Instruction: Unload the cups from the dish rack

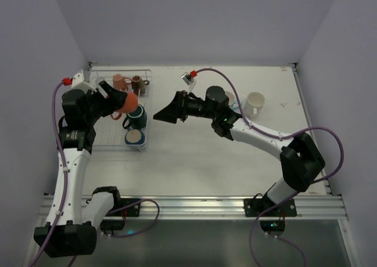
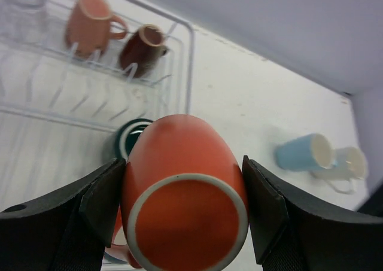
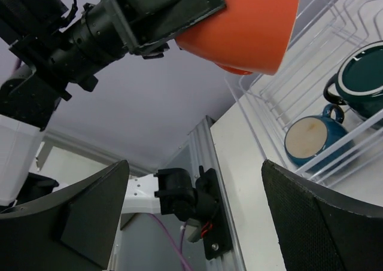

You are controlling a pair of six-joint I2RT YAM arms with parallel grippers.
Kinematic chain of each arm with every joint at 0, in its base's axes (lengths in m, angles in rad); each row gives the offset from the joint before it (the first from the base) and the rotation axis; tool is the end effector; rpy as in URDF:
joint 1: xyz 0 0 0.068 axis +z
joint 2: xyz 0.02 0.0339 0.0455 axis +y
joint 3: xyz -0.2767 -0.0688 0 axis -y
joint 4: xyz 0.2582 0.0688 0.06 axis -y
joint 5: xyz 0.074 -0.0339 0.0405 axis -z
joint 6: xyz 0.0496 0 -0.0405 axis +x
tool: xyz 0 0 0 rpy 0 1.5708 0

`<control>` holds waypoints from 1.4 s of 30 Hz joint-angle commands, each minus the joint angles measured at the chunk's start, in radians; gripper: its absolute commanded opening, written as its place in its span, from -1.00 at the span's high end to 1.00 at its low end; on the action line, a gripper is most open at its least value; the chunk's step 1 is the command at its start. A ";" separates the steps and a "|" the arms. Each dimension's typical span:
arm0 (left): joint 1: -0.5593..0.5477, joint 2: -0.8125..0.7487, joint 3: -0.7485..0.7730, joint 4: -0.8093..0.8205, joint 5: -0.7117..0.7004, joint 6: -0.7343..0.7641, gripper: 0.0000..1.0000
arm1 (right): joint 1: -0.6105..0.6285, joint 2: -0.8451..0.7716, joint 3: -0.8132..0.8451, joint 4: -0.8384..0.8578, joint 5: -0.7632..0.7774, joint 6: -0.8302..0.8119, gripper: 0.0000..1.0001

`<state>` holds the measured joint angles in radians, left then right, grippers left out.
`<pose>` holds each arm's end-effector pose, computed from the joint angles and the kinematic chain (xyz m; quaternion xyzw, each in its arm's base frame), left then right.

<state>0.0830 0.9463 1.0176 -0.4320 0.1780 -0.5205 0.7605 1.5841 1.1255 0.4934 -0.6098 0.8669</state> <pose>0.2263 0.0100 0.3729 -0.1952 0.7972 -0.1943 0.5372 0.2676 0.2938 0.3337 -0.1804 0.6732 0.6419 0.3197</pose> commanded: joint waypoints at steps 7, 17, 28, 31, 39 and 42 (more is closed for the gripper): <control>-0.002 -0.142 -0.171 0.361 0.481 -0.380 0.75 | 0.013 0.025 0.000 0.237 -0.054 0.087 -0.86; -0.003 -0.224 -0.264 0.562 0.584 -0.567 0.74 | 0.017 0.025 -0.024 0.324 -0.038 0.113 -0.80; -0.012 -0.224 -0.294 0.624 0.630 -0.625 0.71 | 0.033 0.068 0.069 0.353 -0.079 0.107 -0.57; -0.017 -0.224 -0.295 0.630 0.627 -0.631 0.68 | 0.036 0.089 0.105 0.363 -0.096 0.109 -0.51; -0.037 -0.215 -0.304 0.633 0.620 -0.616 -0.20 | 0.037 0.120 0.103 0.471 -0.117 0.170 0.87; -0.035 -0.199 -0.291 0.609 0.621 -0.560 -0.73 | 0.030 0.096 0.080 0.423 -0.139 0.121 1.00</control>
<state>0.0563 0.7441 0.7048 0.1997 0.7074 -1.0863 0.7906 1.7111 1.2167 0.9028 -0.7464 1.0409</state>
